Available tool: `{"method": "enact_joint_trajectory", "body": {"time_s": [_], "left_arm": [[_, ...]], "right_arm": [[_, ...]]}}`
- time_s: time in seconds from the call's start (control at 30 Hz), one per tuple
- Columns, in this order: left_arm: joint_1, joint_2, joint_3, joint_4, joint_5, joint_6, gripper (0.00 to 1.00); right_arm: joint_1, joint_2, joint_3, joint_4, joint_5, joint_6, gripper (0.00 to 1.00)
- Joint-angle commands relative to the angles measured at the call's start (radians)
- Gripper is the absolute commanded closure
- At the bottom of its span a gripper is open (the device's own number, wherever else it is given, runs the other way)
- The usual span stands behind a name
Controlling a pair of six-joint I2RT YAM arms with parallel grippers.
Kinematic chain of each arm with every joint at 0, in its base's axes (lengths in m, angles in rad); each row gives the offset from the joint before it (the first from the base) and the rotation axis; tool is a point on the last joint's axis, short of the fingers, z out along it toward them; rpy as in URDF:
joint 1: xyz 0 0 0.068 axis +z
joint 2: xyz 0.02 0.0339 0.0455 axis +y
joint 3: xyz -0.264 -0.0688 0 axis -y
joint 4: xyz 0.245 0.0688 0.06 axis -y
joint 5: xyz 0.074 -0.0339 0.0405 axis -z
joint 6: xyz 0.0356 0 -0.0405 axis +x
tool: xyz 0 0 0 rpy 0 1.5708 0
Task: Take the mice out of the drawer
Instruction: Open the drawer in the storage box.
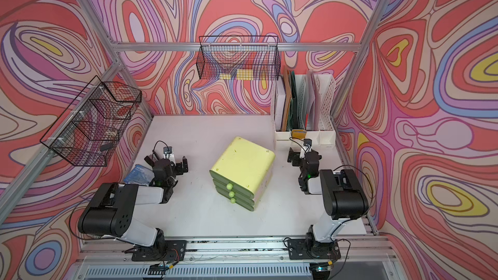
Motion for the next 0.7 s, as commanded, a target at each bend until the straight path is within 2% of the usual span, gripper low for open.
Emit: {"method": "enact_joint_trajectory", "body": {"time_s": [0.0,0.67], "left_arm": [[-0.006,0.010,0.015,0.028,0.008,0.012,0.00],[-0.005,0.010,0.019,0.024,0.010,0.010,0.00]], "right_arm": [[0.005,0.016,0.014,0.012,0.001,0.007,0.02],[0.004,0.018,0.020,0.003,-0.005,0.009,0.02]]}}
